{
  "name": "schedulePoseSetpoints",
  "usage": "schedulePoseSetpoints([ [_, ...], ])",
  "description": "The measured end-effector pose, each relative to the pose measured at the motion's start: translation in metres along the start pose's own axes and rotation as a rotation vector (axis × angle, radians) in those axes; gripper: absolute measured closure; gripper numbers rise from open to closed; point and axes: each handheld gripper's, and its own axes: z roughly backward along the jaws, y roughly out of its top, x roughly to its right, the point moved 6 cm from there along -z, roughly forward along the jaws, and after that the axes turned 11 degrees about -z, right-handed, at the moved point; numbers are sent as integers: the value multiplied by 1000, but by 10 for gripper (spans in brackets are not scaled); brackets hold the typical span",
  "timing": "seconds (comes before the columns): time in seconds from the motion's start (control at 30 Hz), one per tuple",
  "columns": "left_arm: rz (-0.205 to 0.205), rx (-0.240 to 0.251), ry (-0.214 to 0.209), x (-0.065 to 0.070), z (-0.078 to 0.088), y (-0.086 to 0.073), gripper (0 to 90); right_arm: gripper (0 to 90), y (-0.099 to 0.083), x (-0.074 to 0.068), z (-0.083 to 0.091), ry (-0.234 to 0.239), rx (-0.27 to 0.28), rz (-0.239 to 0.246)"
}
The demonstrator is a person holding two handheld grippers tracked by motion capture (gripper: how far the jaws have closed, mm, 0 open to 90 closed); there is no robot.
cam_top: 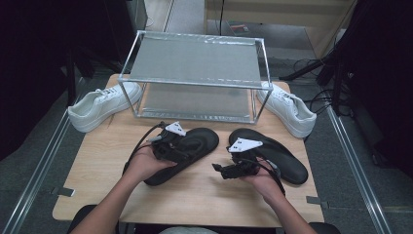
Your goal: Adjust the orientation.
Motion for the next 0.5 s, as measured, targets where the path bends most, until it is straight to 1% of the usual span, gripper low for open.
schedulePoseSetpoints([
  [0.07, 9, 12, 4, -2, 6, -2, 412, 180, 0, 0, 0, 9, -15, -26],
  [0.1, 14, 18, 10, -4, 8, -4, 410, 173, 1, 0, -1, 12, -24, -51],
  [0.13, 26, 20, 22, -9, 13, -7, 408, 173, 1, 0, -1, 8, -27, -62],
  [0.17, 26, 20, 22, -9, 13, -7, 407, 173, 1, 0, -1, 8, -27, -62],
  [0.2, 33, 22, 25, -10, 15, -9, 407, 170, 4, -1, -1, 8, -15, -73],
  [0.23, 45, 23, 38, -14, 20, -13, 408, 165, 5, -2, 0, 20, -11, -76],
  [0.27, 50, 29, 41, -15, 22, -15, 414, 157, 7, -4, 1, 37, -4, -70],
  [0.3, 50, 29, 41, -15, 22, -15, 422, 157, 7, -4, 1, 37, -4, -70],
  [0.33, 58, 32, 45, -17, 24, -17, 435, 171, 8, -7, 2, 67, 2, -55],
  [0.37, 70, 37, 48, -19, 29, -21, 455, 200, 8, -8, 2, 65, -3, -49],
  [0.4, 70, 37, 48, -19, 29, -21, 479, 200, 8, -8, 2, 65, -3, -49],
  [0.43, 72, 39, 49, -20, 31, -23, 506, 314, 8, -9, 2, 50, -2, -31],
  [0.47, 81, 32, 52, -21, 35, -27, 537, 355, 8, -9, 2, 57, 1, -25],
  [0.5, 81, 32, 52, -21, 35, -27, 578, 409, 9, -10, 2, 57, 10, -21],
])
